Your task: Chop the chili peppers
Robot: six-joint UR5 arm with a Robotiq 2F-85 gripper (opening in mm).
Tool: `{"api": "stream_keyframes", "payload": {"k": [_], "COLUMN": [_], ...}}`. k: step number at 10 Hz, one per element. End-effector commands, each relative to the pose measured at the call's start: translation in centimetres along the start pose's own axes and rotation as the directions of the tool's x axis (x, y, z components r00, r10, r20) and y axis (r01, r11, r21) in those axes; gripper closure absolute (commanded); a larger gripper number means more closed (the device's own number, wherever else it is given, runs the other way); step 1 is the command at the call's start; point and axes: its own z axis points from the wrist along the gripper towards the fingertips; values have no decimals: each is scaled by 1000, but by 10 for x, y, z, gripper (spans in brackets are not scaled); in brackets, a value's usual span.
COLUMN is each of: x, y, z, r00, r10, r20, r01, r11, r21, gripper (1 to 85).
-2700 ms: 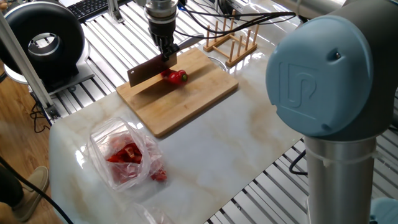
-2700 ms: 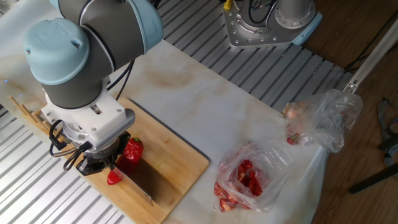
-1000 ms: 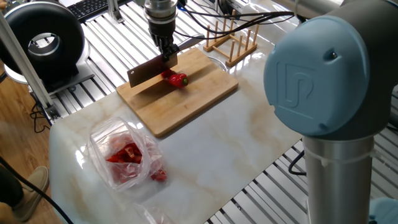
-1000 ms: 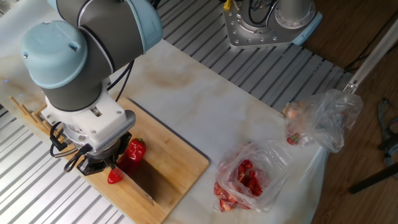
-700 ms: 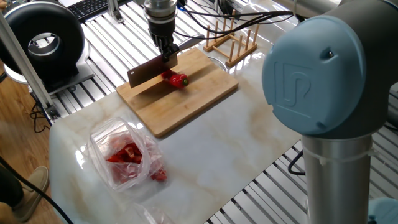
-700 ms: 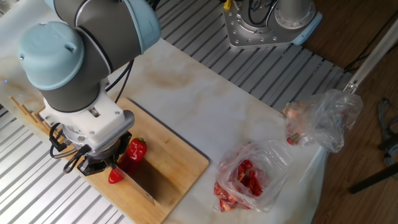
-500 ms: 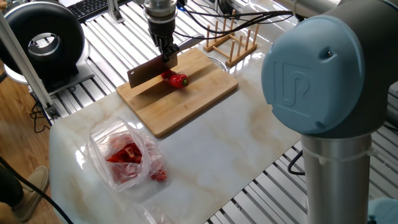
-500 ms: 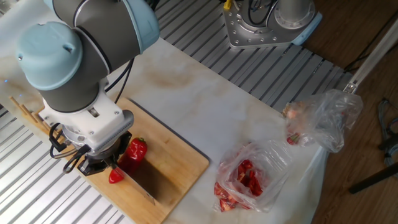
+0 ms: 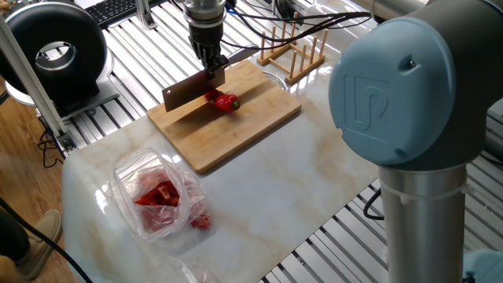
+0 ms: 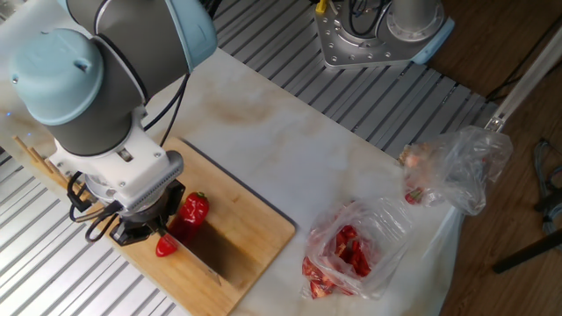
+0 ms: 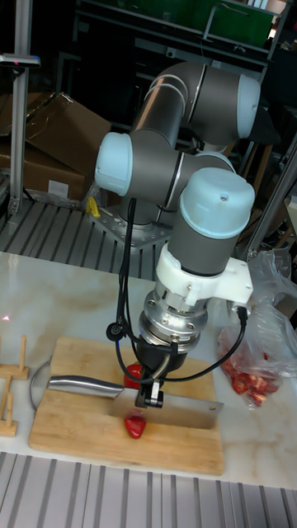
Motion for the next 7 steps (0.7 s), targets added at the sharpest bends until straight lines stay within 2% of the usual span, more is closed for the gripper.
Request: {"api": "stream_keyframes", "payload": {"k": [1,7], "x": [0,0], "y": [0,-1], "z": [-2,-1], "r00": [1000,1000], "r10": [7,21], "r20": [8,2], "r01": [-7,-21], "r11": [1000,1000], "r21": [-4,1], "gripper": [843,843]}}
